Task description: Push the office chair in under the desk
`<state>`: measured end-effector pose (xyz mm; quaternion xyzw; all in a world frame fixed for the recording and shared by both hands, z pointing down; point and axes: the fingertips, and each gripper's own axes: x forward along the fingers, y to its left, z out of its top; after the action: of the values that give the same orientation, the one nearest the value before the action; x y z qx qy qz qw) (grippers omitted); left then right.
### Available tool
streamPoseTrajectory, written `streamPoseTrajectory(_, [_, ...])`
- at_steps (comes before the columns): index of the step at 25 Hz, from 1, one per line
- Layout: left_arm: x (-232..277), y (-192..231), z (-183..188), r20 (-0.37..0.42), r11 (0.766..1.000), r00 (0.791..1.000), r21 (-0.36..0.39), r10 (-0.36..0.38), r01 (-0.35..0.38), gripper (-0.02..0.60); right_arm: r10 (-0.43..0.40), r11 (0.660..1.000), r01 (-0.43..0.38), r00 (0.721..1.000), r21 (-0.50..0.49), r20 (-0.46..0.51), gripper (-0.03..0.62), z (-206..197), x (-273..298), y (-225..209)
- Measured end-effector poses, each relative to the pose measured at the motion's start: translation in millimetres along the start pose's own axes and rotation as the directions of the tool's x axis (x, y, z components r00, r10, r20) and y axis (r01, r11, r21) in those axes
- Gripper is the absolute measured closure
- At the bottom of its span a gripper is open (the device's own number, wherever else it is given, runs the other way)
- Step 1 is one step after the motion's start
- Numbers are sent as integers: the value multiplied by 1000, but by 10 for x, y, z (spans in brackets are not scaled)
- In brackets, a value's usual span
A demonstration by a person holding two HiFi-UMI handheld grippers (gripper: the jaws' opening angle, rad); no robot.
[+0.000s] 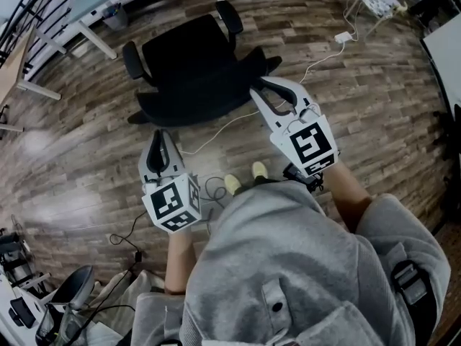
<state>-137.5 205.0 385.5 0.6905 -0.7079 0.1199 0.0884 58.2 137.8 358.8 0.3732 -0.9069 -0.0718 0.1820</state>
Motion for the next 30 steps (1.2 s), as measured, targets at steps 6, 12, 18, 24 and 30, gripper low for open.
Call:
streamPoseTrajectory(6, [-12,-73,-33,-34,999,999,42,15,-13,551,84,995,-85,996,-47,-25,460,-86,-87,-41])
streamPoseTrajectory(12, [25,-73,-72,-113,923,993,385,25,20,309,105,940,-138,987,-313,-118,377,-211,-41,13])
streamPoseTrajectory(18, [115,-241,32,-98,595,994,802,52,48,290,40,729,-137,987,-670,-158,365,-293,90,35])
streamPoseTrajectory(24, [380,-399,124,-136,365,990,924,28,117,291,54,599,-224,969,-768,-240,365,-417,313,13])
streamPoseTrajectory(30, [667,-419,75,-251,195,967,951,38,239,291,25,416,-266,959,-870,-281,365,-459,709,60])
